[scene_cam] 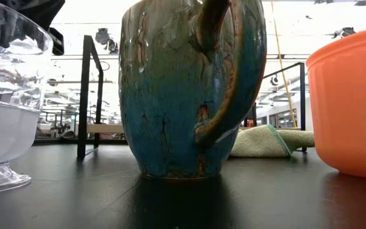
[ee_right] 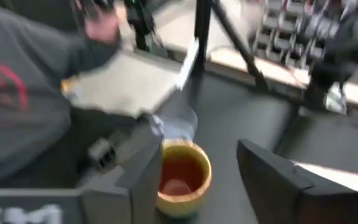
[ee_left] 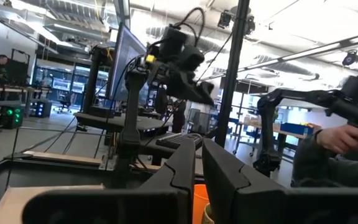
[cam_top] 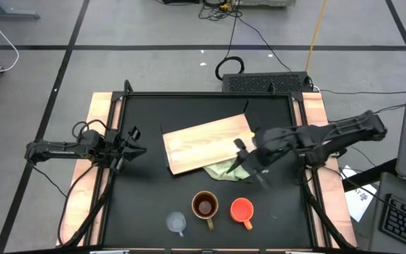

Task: Stack small to large cups/mugs on shelf
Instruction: Put the green and blue mug on the shelf

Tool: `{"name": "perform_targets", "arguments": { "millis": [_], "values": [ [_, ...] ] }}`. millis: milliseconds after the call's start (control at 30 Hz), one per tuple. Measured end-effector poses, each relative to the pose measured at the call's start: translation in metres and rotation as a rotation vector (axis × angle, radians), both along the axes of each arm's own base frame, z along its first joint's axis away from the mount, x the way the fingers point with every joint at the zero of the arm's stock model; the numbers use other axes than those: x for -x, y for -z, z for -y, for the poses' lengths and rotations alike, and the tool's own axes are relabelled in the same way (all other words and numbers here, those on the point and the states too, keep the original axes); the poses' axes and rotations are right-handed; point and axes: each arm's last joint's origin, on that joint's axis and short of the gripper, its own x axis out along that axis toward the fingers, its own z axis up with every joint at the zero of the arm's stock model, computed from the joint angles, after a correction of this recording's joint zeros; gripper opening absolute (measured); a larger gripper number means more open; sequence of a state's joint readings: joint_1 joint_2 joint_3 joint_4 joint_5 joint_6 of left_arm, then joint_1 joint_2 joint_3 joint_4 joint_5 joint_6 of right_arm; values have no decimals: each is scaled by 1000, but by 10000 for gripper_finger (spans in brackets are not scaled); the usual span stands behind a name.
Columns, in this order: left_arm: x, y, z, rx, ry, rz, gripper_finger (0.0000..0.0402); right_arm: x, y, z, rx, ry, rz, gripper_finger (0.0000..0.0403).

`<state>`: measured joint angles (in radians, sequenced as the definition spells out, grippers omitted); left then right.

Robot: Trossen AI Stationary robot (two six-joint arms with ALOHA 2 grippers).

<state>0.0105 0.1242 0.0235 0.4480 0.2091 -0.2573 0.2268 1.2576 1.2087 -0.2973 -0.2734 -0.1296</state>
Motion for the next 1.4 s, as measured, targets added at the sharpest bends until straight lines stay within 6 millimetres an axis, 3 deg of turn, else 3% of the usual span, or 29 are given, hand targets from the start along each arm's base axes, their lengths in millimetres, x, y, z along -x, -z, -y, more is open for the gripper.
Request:
{"name": "perform_targets", "arguments": {
  "millis": [133,300,633,1000,1400],
  "values": [
    [0,-1,0,0,0,10,31,-18,15,-4,114,40,-39,232],
    [2,-5,0,5,-15,57,31,-34,31,-4,198,89,-47,230],
    [2,-7,-1,-14,-39,76,31,-66,66,14,86,170,-193,218],
    [1,-4,-1,-98,-74,65,31,-95,71,7,37,166,-233,219],
    [2,-5,-1,-99,-67,75,31,-92,66,-7,73,113,-192,217]
  ]
}}
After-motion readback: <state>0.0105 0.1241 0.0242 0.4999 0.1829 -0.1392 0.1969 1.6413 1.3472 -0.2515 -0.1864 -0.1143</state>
